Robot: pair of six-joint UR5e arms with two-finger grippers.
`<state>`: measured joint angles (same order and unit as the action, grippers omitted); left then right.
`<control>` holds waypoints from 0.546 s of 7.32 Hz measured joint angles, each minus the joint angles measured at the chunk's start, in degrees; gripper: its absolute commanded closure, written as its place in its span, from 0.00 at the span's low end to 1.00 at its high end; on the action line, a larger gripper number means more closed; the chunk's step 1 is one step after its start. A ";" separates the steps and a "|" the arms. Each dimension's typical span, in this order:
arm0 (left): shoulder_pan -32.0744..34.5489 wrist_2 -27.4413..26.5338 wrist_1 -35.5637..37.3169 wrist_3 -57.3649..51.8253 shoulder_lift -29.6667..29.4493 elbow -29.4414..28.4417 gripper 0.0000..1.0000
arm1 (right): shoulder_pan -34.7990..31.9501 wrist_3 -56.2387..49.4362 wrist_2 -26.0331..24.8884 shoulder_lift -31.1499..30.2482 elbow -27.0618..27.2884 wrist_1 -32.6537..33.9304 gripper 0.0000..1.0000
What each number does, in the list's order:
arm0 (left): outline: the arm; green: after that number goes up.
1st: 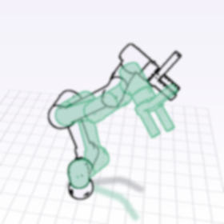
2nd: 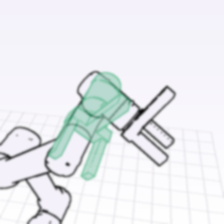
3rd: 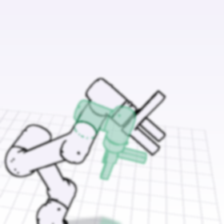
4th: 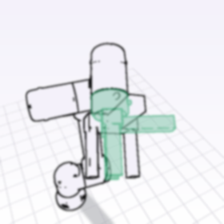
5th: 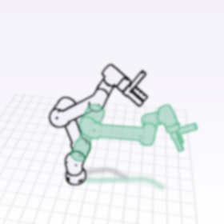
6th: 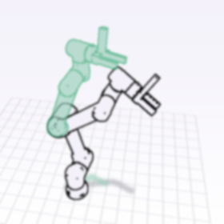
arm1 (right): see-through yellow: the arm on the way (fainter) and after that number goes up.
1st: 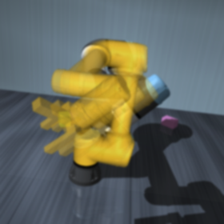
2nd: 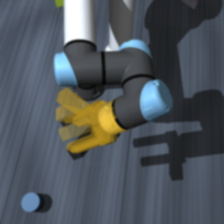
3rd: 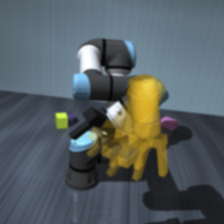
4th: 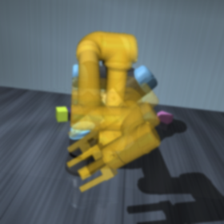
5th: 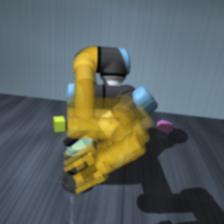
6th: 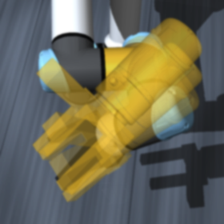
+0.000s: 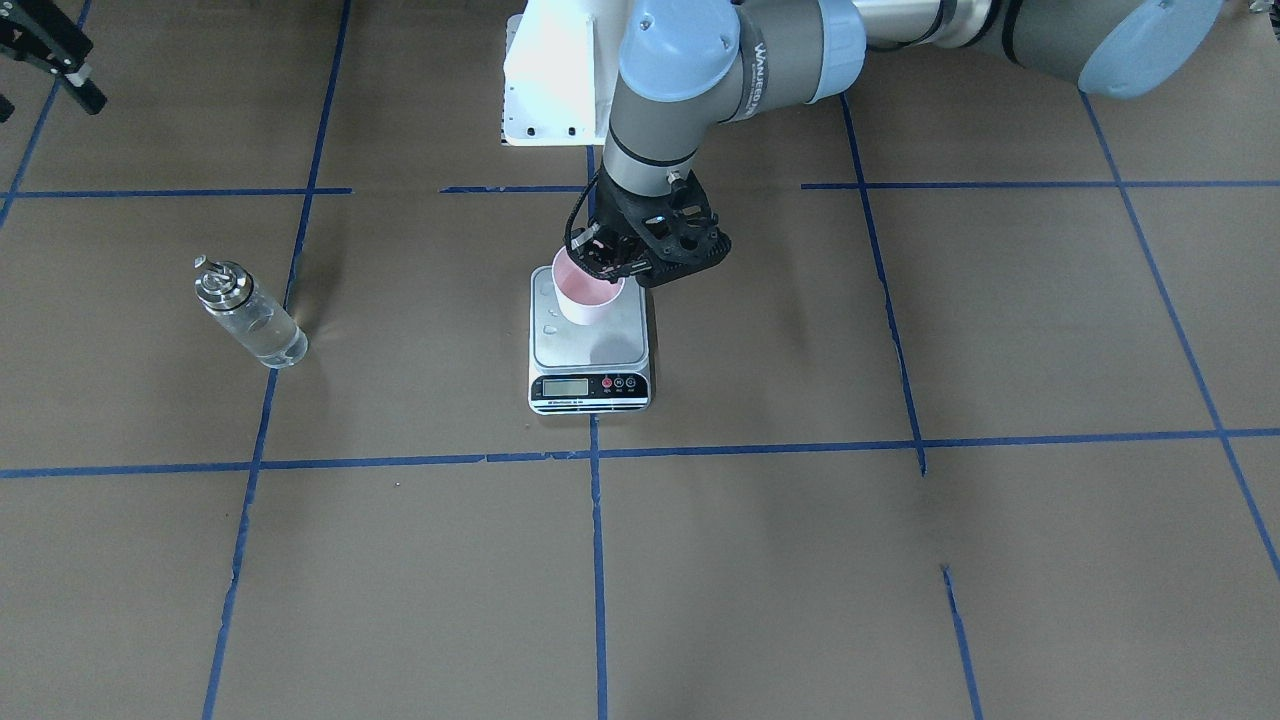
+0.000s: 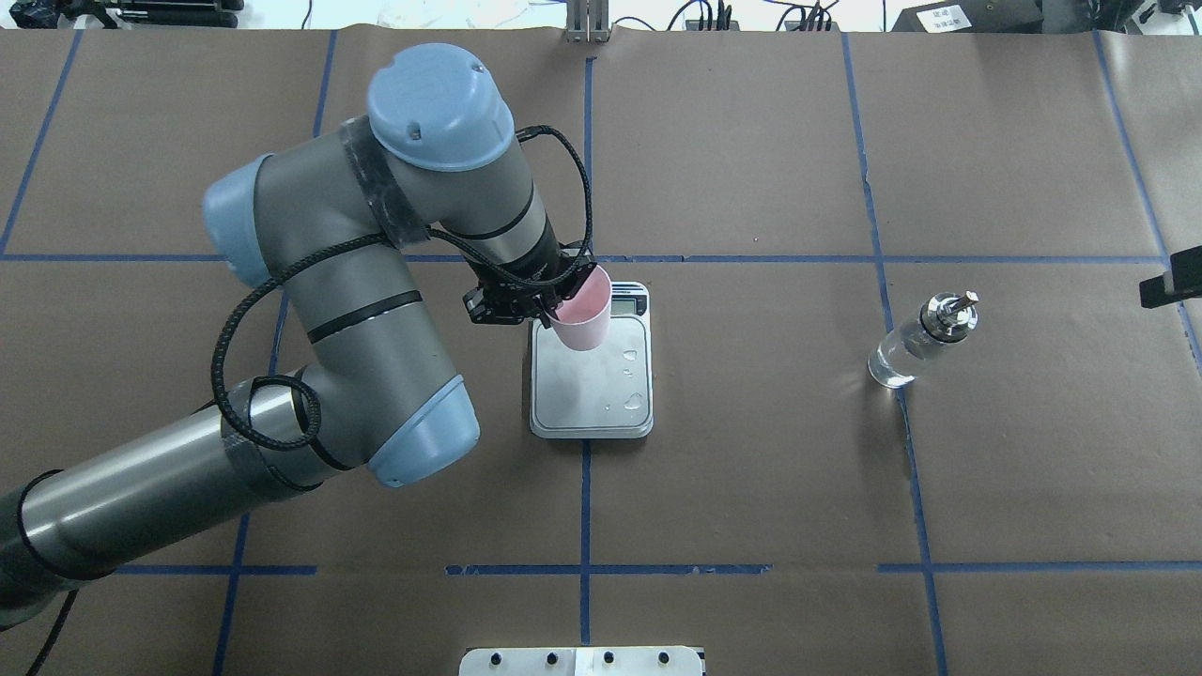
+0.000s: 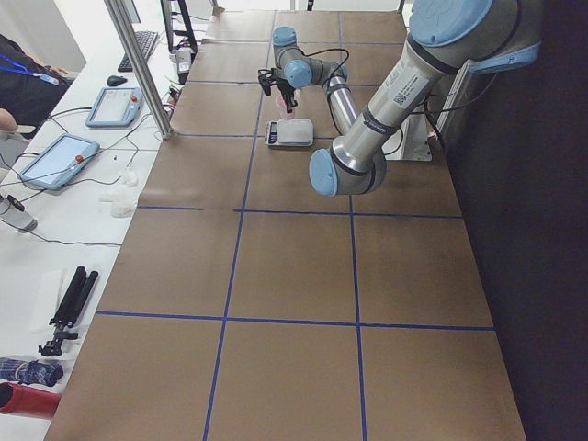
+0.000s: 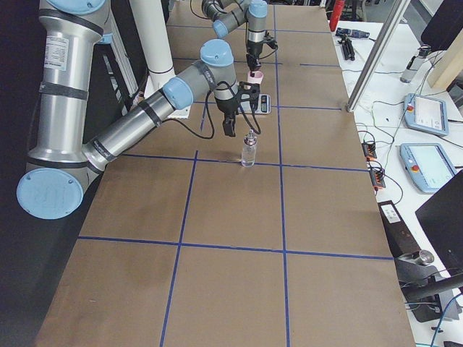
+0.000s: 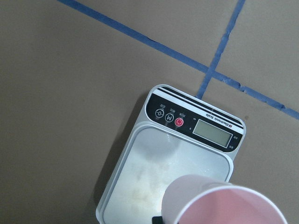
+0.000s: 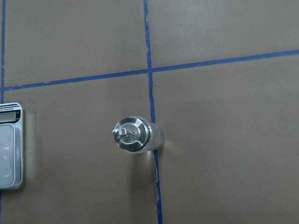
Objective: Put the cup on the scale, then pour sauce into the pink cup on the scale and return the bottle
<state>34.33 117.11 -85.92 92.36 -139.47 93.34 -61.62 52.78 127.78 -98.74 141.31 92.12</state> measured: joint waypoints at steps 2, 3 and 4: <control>-0.58 -1.23 -1.97 0.83 0.03 -2.00 1.00 | 8.90 8.59 -7.75 0.34 2.24 -0.04 0.00; -1.18 -2.64 -2.42 1.15 0.39 -2.40 1.00 | 10.48 9.94 -9.25 0.36 3.09 -0.03 0.00; -2.13 -3.76 -2.58 1.95 0.61 -2.53 1.00 | 11.05 10.43 -9.80 0.34 3.62 -0.02 0.00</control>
<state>32.20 113.35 -88.50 94.31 -138.86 90.80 -50.57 63.21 117.97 -98.40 144.93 92.10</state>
